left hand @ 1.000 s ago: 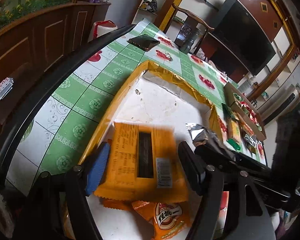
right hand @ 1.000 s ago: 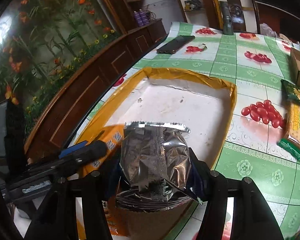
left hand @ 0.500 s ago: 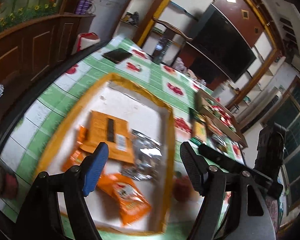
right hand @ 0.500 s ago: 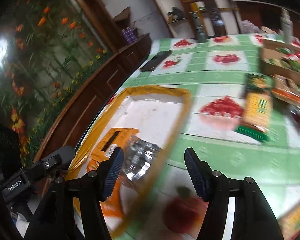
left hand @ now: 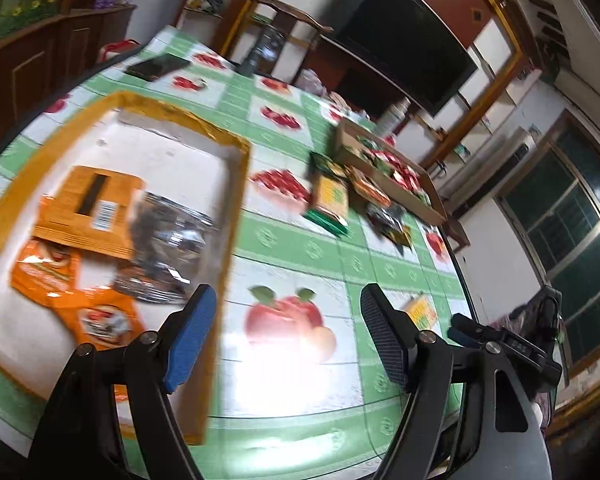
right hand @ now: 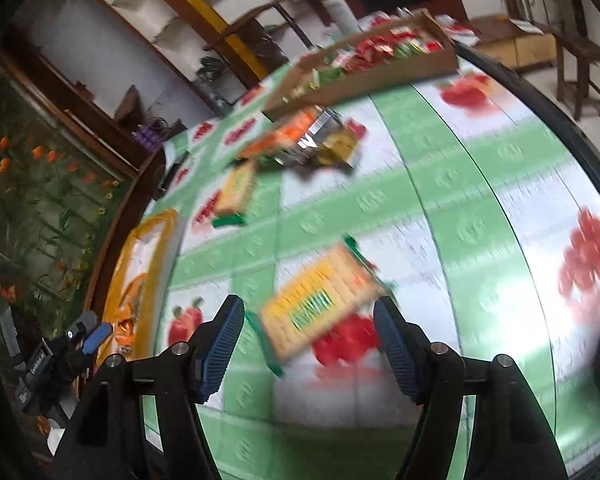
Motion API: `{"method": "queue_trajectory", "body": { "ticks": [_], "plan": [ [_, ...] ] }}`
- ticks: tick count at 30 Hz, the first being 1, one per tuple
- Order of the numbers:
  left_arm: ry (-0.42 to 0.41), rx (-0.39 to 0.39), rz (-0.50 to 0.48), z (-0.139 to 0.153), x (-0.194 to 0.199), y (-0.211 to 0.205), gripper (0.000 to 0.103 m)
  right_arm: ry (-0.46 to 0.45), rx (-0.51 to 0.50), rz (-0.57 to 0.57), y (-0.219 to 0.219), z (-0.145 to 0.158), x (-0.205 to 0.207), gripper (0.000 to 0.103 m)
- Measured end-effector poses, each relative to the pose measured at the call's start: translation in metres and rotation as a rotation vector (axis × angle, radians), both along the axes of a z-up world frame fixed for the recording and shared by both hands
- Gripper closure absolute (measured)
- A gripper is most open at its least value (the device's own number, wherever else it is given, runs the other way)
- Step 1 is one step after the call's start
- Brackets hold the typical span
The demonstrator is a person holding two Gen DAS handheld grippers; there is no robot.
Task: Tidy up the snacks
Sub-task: 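Grasp a WEIDAN cracker pack with each gripper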
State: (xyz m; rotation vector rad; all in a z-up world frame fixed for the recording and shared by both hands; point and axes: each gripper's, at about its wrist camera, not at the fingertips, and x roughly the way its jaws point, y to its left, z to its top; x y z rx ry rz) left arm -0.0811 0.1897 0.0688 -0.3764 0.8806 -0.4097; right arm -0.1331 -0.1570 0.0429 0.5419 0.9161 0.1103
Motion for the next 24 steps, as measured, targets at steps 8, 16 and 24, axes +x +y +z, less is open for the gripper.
{"method": "queue_trajectory", "body": {
  "ticks": [8, 16, 24],
  "plan": [
    [-0.002, 0.057, -0.05, 0.002, -0.009, -0.023, 0.029, 0.047, -0.003, -0.069, 0.017, -0.026, 0.031, 0.029],
    [0.004, 0.091, -0.062, 0.005, 0.016, -0.035, 0.029, 0.054, -0.279, 0.032, 0.07, -0.028, 0.074, 0.033],
    [0.04, 0.175, -0.14, -0.002, 0.071, -0.084, 0.029, -0.011, -0.292, 0.032, 0.045, -0.028, 0.077, 0.055]
  ]
}}
